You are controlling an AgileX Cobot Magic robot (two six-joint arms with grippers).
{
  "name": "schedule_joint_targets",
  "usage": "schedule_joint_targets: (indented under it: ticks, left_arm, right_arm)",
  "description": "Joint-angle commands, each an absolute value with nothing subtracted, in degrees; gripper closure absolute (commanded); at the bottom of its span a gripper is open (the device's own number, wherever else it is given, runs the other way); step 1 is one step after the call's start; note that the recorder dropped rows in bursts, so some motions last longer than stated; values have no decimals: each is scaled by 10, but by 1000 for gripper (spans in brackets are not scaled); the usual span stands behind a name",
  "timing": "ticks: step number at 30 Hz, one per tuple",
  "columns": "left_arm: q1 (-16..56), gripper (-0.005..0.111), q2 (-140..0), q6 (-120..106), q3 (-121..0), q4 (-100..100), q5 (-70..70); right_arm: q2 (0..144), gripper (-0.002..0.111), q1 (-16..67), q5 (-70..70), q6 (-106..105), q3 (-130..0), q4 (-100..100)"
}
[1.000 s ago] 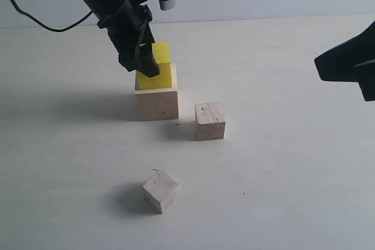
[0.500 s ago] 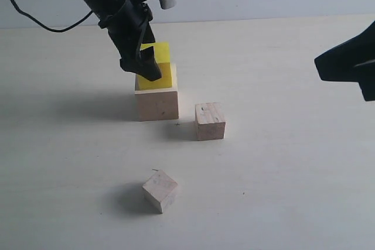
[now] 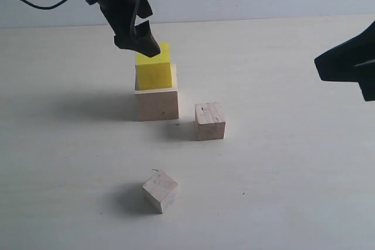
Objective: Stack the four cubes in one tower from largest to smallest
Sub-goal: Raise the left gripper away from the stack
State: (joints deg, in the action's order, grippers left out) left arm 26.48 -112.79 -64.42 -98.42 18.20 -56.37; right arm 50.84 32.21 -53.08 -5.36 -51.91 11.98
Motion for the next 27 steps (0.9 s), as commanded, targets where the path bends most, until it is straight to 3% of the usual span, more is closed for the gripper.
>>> schedule_joint_targets:
  ticks: [1,5,12,20,27]
  left_arm:
    - [266,22,-1089,-640,-982,186,-538]
    - [266,31,-1064,-640,-982,191,-547]
    - [266,71,-1012,-588,-982,215,-593]
    - [266,106,-973,-449,-982,211,-629]
    - [266,107,-930,-331,-977,197,-640]
  right_arm:
    - [507,108,320,-522,-55,-518,116]
    - [507,108,320,-522,-55,-518,116]
    - [507,108,320,-518,-54,-518,116]
    - [526,108,320,-476,19,-518,54]
    - [578,108,320,-470,31,-518,42]
